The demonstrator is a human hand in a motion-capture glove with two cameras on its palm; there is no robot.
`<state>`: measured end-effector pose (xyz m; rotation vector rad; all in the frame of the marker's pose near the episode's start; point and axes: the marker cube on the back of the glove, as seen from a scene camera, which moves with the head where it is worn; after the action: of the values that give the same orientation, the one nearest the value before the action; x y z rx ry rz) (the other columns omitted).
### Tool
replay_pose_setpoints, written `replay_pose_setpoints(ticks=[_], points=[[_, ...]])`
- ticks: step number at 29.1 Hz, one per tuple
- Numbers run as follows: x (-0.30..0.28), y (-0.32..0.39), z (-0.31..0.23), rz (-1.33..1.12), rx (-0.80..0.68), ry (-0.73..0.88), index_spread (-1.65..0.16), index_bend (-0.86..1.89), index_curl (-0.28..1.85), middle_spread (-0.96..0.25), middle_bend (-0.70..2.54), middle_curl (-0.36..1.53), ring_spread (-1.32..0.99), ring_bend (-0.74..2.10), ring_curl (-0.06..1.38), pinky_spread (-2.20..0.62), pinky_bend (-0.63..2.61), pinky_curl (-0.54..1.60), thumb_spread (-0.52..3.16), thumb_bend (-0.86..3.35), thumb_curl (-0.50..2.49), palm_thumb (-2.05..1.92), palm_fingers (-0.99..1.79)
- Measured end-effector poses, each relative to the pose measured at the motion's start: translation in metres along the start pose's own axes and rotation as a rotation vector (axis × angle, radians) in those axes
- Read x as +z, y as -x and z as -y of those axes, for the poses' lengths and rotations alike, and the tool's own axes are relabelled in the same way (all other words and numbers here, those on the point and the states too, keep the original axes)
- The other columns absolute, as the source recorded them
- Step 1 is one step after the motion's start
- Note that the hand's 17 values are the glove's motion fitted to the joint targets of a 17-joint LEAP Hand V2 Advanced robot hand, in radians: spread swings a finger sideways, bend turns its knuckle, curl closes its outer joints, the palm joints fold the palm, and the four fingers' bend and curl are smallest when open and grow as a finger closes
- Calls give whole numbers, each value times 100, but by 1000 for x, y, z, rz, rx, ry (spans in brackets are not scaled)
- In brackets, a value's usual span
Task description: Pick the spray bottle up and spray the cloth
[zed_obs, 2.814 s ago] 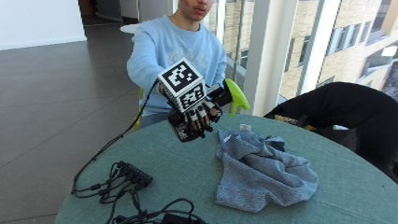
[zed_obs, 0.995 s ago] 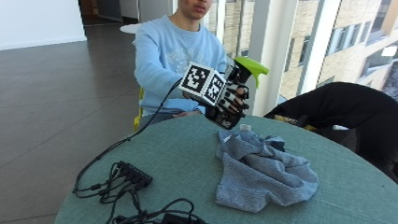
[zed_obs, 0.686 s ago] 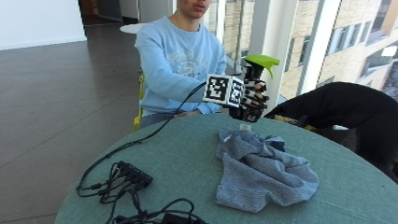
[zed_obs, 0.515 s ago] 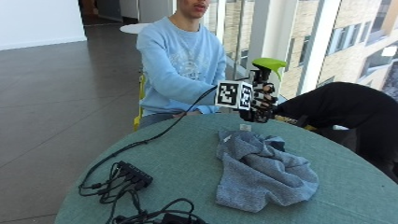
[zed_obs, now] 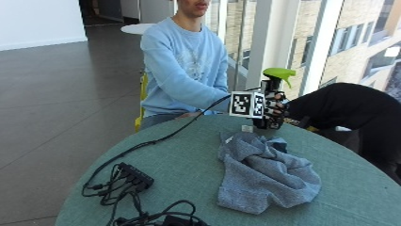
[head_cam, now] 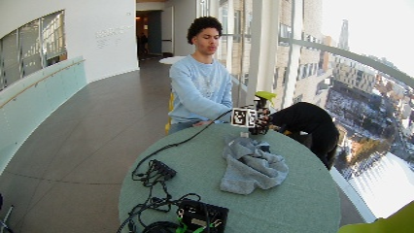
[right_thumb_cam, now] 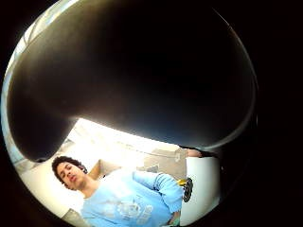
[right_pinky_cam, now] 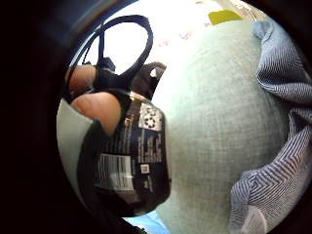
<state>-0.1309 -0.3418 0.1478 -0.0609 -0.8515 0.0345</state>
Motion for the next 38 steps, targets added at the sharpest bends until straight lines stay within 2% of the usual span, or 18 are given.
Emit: replay_pose_setpoints(ticks=[9,16,20,28,38], points=[[8,-9,1,6,2,-16,-29,13,34,-11,18,41,-4,33,36,17,27,37,73,-2,68,101,98],[7,-12,-10,-1,28,36,-29,14,35,-11,17,41,-5,33,37,16,26,37,73,-2,68,101,96],[-8,-13,-27,-27,48,51,-31,6,32,-10,17,41,-5,33,38,17,28,39,86,-7,62,88,76],[-79,-5,-79,-192,50,66,-34,9,26,-9,20,40,-5,33,36,17,33,38,95,-4,54,77,69],[-186,-15,-196,-560,105,-8,-35,12,26,-9,24,42,-2,27,35,19,32,38,103,-3,47,73,66]])
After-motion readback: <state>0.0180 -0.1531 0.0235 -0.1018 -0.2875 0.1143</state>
